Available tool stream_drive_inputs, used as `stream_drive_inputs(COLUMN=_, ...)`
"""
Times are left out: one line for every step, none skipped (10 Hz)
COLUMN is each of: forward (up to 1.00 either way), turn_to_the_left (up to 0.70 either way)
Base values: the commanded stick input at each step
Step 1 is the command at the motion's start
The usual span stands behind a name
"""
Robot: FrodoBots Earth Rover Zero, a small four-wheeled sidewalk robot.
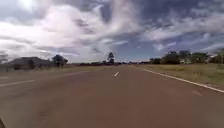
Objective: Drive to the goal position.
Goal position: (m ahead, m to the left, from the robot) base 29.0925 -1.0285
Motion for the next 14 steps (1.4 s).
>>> stream_drive_inputs(forward=1.00, turn_to_the_left=-0.07)
stream_drive_inputs(forward=1.00, turn_to_the_left=-0.16)
stream_drive_inputs(forward=1.00, turn_to_the_left=-0.24)
stream_drive_inputs(forward=1.00, turn_to_the_left=-0.40)
stream_drive_inputs(forward=1.00, turn_to_the_left=-0.40)
stream_drive_inputs(forward=1.00, turn_to_the_left=-0.40)
stream_drive_inputs(forward=1.00, turn_to_the_left=0.00)
stream_drive_inputs(forward=1.00, turn_to_the_left=0.00)
stream_drive_inputs(forward=1.00, turn_to_the_left=0.00)
stream_drive_inputs(forward=1.00, turn_to_the_left=-0.40)
stream_drive_inputs(forward=1.00, turn_to_the_left=-0.40)
stream_drive_inputs(forward=1.00, turn_to_the_left=-0.40)
stream_drive_inputs(forward=1.00, turn_to_the_left=0.00)
stream_drive_inputs(forward=1.00, turn_to_the_left=0.00)
